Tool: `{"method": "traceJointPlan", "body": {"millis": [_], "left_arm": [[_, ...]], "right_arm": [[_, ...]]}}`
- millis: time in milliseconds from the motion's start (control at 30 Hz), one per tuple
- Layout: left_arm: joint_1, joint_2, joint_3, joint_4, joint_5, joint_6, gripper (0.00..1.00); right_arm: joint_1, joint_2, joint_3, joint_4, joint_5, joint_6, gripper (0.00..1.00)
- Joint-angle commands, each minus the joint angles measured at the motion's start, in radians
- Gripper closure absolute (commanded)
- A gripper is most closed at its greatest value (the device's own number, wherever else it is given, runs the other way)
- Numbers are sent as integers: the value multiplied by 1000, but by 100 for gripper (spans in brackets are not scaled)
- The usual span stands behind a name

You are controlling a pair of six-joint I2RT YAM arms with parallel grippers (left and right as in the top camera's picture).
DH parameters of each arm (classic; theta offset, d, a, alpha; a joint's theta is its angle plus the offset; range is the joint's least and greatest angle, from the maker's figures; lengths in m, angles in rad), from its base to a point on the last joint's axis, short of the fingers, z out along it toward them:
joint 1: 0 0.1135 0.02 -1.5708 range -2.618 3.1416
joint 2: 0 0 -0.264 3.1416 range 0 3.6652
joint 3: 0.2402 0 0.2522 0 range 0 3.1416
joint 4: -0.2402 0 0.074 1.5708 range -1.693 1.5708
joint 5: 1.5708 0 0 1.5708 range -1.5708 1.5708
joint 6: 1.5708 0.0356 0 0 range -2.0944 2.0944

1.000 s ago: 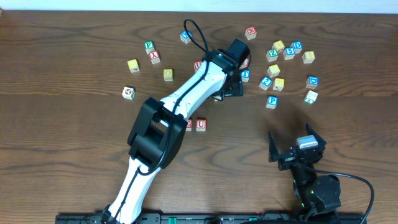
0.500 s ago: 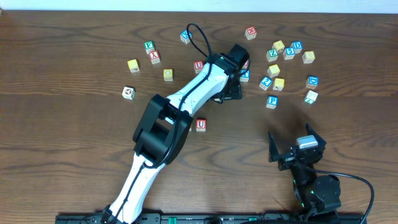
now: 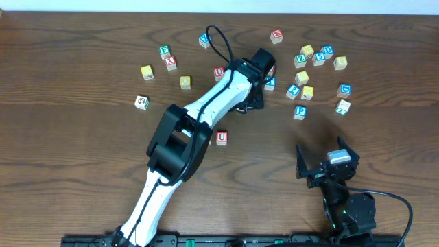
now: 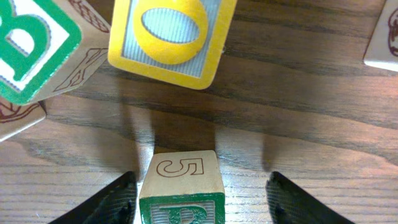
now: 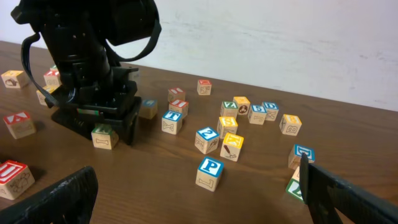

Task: Spell out NEURIPS
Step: 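Close the left gripper on the green R block, then carry the green R block forward to the right of the U block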

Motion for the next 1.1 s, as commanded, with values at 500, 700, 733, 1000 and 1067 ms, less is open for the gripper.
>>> {"method": "traceJointPlan", "body": {"millis": [500,700,733,1000,1067], "left_arm": [[4,6,20,-3,-13,-3,56],[4,6,20,-3,-13,-3,59],[4,6,20,-3,-13,-3,60],[4,5,20,-6,-13,12,63],[4,5,20,-7,-13,12,63]], "right_arm": [[-5,-5,-2,-4,-5,2,1],[-5,-5,-2,-5,-5,2,1],[-5,-5,-2,-4,-5,2,1],[-5,-5,-2,-4,-5,2,1],[-5,-5,-2,-4,-5,2,1]]}}
